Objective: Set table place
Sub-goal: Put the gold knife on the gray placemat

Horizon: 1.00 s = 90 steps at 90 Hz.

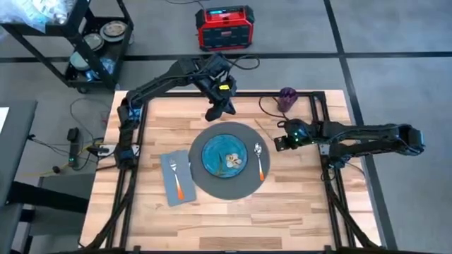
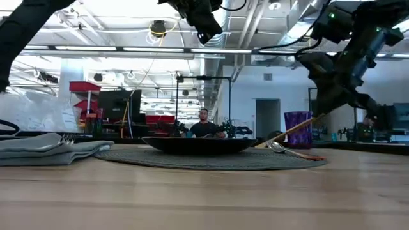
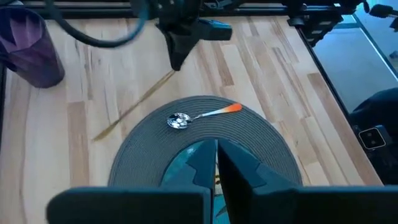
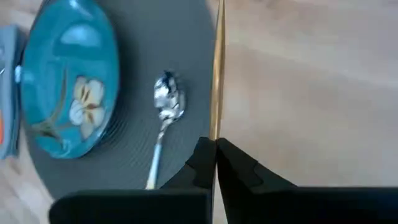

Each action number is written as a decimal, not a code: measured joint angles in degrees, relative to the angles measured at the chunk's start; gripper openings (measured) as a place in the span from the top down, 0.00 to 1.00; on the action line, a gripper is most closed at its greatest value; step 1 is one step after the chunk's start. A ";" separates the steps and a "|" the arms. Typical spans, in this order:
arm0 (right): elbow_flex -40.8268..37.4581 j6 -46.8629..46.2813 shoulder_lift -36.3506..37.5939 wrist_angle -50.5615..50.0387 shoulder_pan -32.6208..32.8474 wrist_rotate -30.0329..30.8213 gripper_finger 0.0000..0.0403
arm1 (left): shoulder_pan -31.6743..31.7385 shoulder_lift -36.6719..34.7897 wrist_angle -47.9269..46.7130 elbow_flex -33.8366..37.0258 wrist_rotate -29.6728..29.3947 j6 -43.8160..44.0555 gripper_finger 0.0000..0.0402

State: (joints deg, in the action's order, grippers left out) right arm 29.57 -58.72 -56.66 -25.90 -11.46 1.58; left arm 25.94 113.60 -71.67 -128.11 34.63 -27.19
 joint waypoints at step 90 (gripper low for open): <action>0.16 -12.37 -10.13 13.11 7.14 10.82 0.83 | -1.58 -0.08 4.17 9.22 0.01 4.61 1.00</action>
State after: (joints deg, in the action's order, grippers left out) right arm 29.74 -71.10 -66.79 -12.80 -4.32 12.41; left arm 24.36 113.52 -67.49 -118.90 34.64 -22.58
